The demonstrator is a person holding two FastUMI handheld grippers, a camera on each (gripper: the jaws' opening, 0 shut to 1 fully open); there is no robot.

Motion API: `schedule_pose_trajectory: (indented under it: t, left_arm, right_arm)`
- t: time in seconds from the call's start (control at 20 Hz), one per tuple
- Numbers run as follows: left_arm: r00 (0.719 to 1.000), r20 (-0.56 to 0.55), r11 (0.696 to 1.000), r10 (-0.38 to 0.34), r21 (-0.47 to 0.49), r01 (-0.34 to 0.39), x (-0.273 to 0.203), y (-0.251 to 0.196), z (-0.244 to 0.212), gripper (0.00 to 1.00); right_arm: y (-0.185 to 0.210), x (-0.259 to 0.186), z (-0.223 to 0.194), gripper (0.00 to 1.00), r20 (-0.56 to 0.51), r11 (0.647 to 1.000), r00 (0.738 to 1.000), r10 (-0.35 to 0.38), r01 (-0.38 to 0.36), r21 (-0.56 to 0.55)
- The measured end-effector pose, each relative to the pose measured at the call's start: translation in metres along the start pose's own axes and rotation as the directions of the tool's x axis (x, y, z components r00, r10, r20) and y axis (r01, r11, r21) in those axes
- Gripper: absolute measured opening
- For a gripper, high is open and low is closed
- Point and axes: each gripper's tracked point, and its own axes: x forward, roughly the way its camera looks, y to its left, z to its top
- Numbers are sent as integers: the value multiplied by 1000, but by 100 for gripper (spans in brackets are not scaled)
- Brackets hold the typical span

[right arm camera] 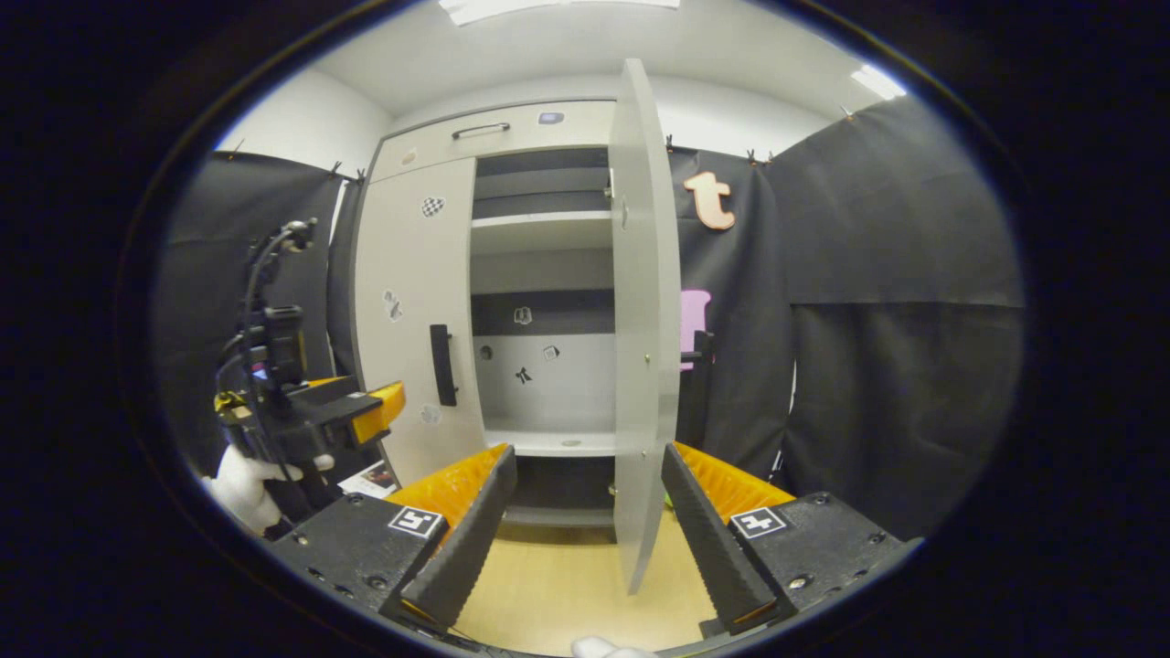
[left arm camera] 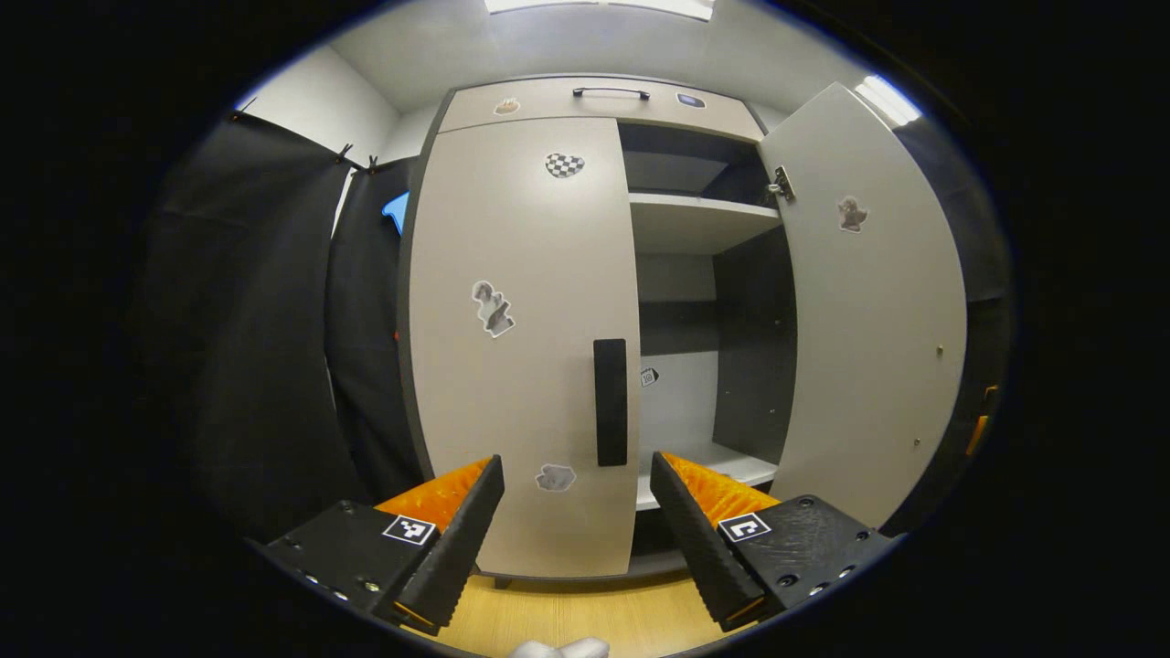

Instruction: Open the right door of the double-door shoe cabinet with the right hand, and open the left door with the left hand.

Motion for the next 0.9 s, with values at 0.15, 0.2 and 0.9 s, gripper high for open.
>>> schedule_pose_trajectory:
  t: [0.15,0.2,0.9]
  left_arm:
    - [1000,2,1000,-10,1,10,39,-10,0,96]
    - [1000,6,1000,-15,-4,15,49,-13,0,96]
    - [1000,1,1000,2,-25,-2,122,-19,-9,77]
  right_arm:
    - [-3,2,3,99,2,1000,1000,-14,14,-8]
    - [-4,3,3,99,1,1000,1000,-19,19,-13]
    - [-21,0,4,99,-3,997,998,-60,60,-41]
